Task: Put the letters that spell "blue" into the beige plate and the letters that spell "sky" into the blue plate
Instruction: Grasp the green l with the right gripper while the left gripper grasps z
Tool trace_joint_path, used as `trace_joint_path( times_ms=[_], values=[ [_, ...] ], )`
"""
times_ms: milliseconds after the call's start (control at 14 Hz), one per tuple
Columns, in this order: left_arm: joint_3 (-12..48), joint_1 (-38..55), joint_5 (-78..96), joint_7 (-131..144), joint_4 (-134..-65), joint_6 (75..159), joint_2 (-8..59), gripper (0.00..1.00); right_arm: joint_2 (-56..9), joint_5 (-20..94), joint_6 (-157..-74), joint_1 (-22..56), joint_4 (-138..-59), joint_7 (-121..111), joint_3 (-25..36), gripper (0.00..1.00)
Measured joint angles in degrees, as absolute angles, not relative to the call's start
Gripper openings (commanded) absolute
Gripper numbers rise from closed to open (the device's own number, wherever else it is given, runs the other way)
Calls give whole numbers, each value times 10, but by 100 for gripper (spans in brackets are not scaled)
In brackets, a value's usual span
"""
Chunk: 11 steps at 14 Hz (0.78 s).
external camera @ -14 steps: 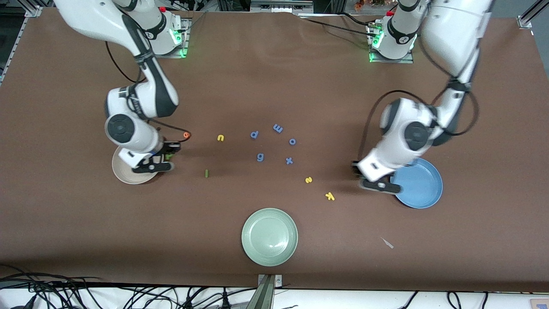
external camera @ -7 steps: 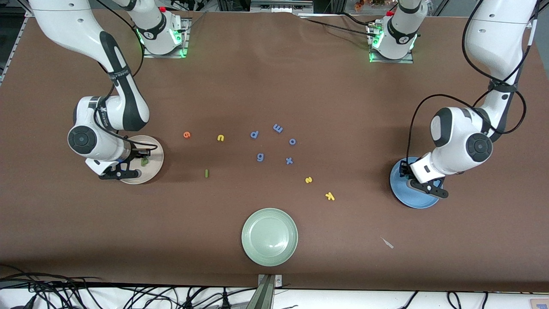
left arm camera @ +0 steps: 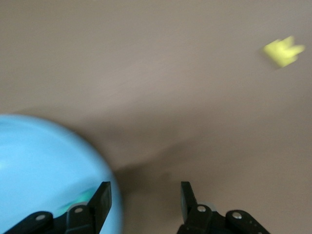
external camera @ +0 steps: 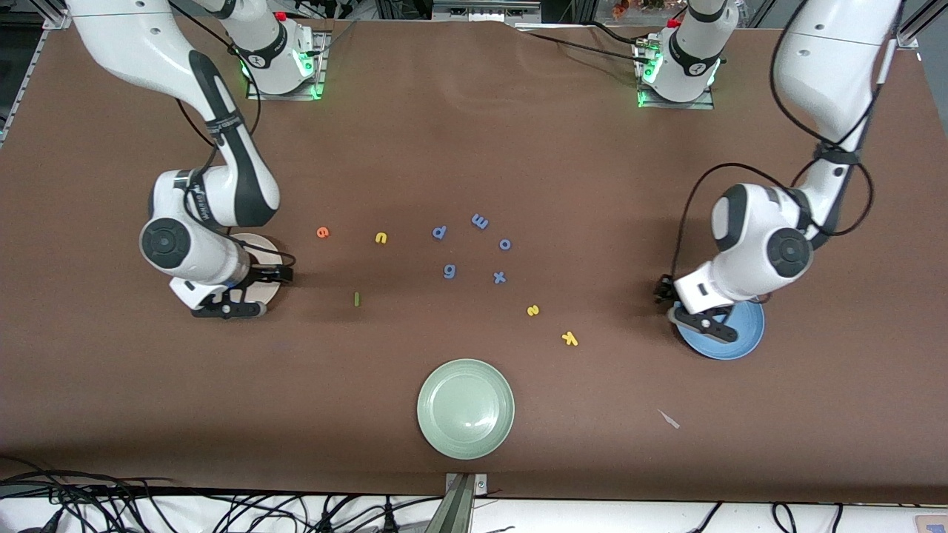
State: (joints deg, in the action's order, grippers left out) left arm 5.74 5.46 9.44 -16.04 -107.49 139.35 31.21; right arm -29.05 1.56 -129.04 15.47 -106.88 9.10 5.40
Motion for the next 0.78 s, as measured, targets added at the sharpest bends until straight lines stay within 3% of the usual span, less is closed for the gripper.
trace_joint_path(
  times_ms=[356, 784],
  values=[
    [44, 206, 163, -18, -1003, 1419, 356, 65, -338, 16, -1292, 168, -1013, 232, -8, 100],
    [-4, 295, 163, 60, -929, 1472, 439, 65, -384, 17, -1339, 214, -994, 312, -14, 100]
  ],
)
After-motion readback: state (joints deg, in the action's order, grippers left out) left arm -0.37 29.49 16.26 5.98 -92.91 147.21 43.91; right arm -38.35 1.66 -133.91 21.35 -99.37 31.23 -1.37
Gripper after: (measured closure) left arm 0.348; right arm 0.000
